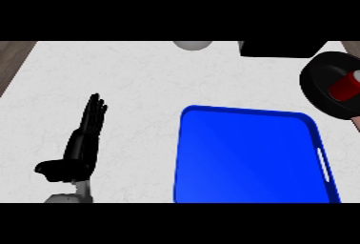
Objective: Pick the can from the tray and place it in the pot
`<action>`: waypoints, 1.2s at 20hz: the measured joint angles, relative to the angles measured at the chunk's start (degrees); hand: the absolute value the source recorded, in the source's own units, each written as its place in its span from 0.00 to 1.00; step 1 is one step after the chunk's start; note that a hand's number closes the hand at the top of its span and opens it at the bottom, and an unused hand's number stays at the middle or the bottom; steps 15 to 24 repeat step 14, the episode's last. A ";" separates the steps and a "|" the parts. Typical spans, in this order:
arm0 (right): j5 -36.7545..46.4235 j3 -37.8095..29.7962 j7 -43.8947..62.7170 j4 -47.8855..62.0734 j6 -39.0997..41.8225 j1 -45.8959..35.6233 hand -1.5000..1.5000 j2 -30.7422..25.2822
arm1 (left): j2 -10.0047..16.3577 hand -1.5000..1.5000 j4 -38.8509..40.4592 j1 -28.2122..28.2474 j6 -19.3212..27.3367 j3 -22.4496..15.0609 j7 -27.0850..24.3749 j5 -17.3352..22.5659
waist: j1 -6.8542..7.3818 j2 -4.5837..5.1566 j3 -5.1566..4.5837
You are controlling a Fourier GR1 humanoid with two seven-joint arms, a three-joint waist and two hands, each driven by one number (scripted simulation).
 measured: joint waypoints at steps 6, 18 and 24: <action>-2.17 -1.20 -2.79 1.48 2.43 3.32 0.00 -3.04 | -0.67 0.50 -0.65 0.15 0.53 -0.80 0.18 -0.77 | 0.08 0.00 0.04; -6.28 -4.55 -3.27 2.45 1.88 5.56 0.00 -6.24 | -0.46 0.50 -0.48 0.34 -0.08 -0.49 -0.06 -0.42 | 0.17 0.05 0.11; -6.28 -4.55 -3.27 2.45 1.88 5.56 0.00 -6.24 | -0.46 0.50 -0.48 0.34 -0.08 -0.49 -0.06 -0.42 | 0.17 0.05 0.11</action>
